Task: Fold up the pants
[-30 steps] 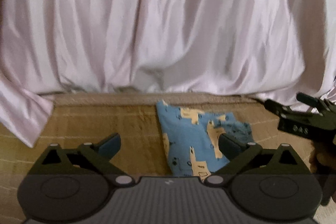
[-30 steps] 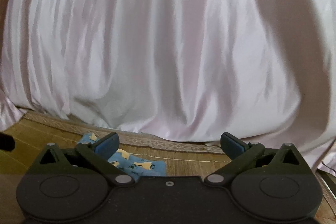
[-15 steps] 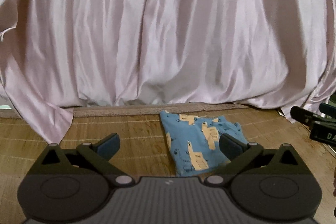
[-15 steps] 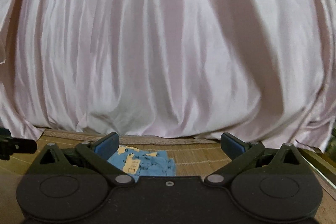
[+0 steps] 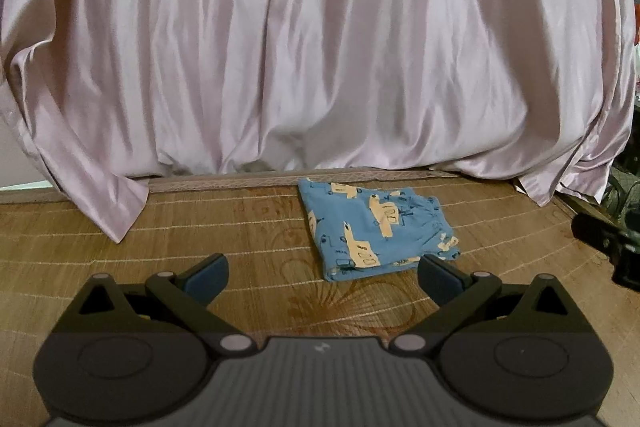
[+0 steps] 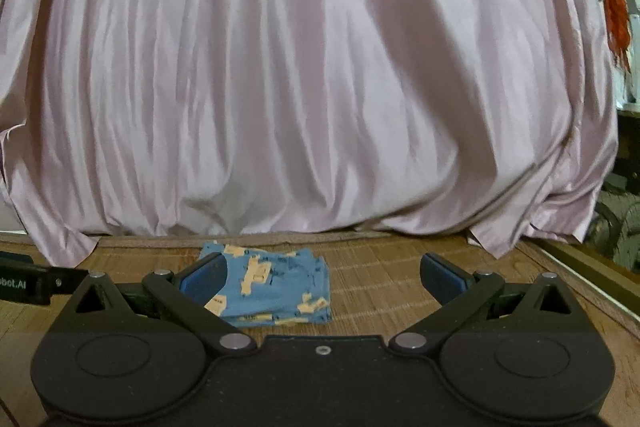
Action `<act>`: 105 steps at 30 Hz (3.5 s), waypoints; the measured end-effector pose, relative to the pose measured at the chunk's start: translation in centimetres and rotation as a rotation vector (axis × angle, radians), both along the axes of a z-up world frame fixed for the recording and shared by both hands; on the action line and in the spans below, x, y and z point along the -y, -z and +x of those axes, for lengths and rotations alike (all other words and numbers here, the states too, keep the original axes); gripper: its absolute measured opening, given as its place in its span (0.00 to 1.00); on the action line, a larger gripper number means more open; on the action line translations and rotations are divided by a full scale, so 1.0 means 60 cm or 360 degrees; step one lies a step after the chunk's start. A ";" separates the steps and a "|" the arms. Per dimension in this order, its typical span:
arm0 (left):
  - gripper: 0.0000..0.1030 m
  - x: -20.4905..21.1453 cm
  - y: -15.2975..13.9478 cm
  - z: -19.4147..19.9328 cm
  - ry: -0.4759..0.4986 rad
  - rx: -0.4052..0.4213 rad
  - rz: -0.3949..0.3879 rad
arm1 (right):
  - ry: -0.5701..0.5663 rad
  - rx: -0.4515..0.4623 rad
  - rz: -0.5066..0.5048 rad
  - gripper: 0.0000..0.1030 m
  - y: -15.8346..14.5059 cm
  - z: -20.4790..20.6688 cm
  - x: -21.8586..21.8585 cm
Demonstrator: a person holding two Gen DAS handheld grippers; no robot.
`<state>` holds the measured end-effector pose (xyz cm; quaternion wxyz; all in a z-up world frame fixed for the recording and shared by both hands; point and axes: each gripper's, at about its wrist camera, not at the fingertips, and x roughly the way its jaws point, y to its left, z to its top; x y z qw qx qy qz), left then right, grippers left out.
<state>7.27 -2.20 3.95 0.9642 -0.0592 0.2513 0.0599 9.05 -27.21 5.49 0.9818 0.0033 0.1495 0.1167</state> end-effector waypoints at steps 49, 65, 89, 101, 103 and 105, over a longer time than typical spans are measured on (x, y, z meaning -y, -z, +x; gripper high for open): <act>1.00 0.043 0.071 0.000 -0.0054 -0.0212 0.0189 | -0.0099 -0.0339 0.0028 0.99 0.089 0.014 0.038; 1.00 0.043 0.071 0.000 -0.0056 -0.0217 0.0193 | -0.0112 -0.0343 0.0019 0.99 0.088 0.014 0.040; 1.00 0.042 0.071 -0.005 -0.0039 -0.0226 0.0197 | -0.0127 -0.0355 0.0005 0.99 0.089 0.013 0.036; 1.00 0.044 0.072 -0.003 -0.0042 -0.0241 0.0208 | -0.0130 -0.0358 0.0004 0.99 0.091 0.012 0.037; 1.00 0.044 0.073 0.001 -0.0042 -0.0282 0.0220 | -0.0130 -0.0360 0.0003 0.99 0.092 0.012 0.036; 1.00 0.046 0.075 0.002 -0.0045 -0.0303 0.0256 | -0.0131 -0.0361 0.0001 0.99 0.093 0.011 0.037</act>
